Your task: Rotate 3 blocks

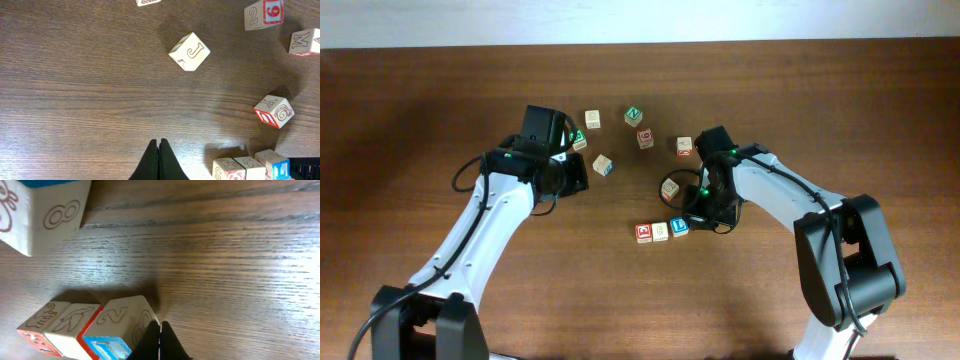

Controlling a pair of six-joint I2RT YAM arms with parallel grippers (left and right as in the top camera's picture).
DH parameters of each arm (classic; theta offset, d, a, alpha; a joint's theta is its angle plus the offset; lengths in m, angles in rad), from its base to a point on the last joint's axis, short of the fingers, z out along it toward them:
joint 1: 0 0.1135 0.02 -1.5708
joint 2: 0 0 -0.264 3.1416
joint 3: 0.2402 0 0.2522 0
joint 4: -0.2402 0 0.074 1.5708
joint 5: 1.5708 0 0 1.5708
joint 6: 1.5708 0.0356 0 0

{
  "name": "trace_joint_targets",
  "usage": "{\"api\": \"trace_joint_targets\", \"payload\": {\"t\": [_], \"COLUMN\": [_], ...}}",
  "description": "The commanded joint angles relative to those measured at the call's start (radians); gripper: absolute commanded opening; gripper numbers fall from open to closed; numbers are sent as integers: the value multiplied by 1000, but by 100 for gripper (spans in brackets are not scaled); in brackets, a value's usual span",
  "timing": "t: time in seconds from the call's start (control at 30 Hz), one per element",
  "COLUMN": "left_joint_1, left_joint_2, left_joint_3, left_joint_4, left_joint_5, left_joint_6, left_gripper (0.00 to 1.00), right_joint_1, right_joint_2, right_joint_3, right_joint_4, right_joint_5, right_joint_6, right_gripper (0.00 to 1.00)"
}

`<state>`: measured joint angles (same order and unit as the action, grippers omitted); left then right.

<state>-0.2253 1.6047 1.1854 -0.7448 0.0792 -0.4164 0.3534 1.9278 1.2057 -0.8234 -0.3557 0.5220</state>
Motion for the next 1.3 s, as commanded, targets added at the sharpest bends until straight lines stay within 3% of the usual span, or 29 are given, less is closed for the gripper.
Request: {"api": "trace_joint_targets", "payload": {"t": [0.0, 0.2, 0.47, 0.57, 0.73, 0.93, 1.27], "left_joint_1": [-2, -57, -161, -183, -133, -132, -132], "left_joint_2": [11, 17, 103, 105, 105, 105, 105], "left_joint_3": [-10, -10, -26, -27, -27, -27, -27], "left_joint_4": [-1, -60, -89, -63, 53, 56, 55], "left_joint_5": [39, 54, 195, 167, 79, -24, -24], "left_joint_6": [-13, -13, -13, -13, -12, -13, -13], "left_gripper": [0, 0, 0, 0, 0, 0, 0], "right_joint_1": [31, 52, 52, 52, 39, 107, 133], "right_joint_2": [5, 5, 5, 5, 5, 9, 10], "right_joint_3": [-9, -9, -9, -9, 68, 69, 68], "right_joint_4": [17, 24, 24, 66, 95, 203, 149], "right_joint_5": [-8, -15, -16, -58, 108, 103, 101], "right_joint_6": [10, 11, 8, -73, -73, -88, -72], "right_gripper": [5, 5, 5, 5, 5, 5, 5]}}
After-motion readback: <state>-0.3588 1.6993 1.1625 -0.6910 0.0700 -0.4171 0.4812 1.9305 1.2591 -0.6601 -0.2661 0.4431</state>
